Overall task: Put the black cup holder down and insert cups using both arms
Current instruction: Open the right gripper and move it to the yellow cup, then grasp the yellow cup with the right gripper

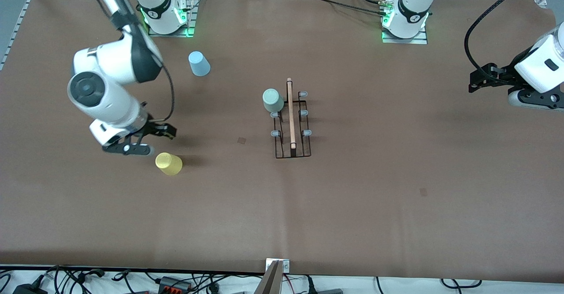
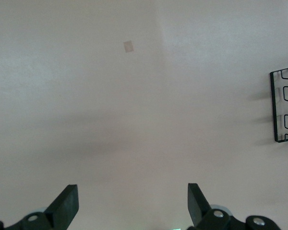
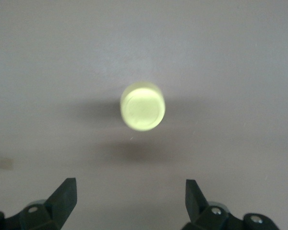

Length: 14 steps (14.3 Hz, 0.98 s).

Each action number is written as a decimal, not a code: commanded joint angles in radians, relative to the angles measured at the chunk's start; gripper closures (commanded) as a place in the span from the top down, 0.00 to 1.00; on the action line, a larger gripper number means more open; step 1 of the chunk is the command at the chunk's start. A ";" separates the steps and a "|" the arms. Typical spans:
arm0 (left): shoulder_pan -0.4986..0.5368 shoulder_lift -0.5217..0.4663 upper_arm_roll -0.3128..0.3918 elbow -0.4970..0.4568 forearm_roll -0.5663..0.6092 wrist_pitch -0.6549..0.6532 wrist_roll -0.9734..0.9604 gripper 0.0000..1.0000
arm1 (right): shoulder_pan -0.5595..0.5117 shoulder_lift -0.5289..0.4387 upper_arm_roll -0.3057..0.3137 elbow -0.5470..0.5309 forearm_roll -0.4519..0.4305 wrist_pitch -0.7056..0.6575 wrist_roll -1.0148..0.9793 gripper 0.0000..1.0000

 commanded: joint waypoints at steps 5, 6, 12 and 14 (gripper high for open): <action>-0.002 0.011 0.005 0.026 -0.020 -0.021 0.000 1.00 | -0.037 0.148 0.019 -0.009 -0.040 0.243 -0.096 1.00; -0.002 0.011 0.005 0.025 -0.020 -0.021 0.000 1.00 | -0.037 0.163 0.018 -0.009 -0.042 0.255 -0.096 1.00; -0.002 0.011 0.005 0.025 -0.022 -0.021 0.000 1.00 | -0.037 0.182 -0.008 -0.075 -0.103 0.359 -0.093 1.00; -0.002 0.011 0.005 0.026 -0.022 -0.021 0.000 1.00 | -0.039 0.196 -0.008 -0.072 -0.103 0.399 -0.091 1.00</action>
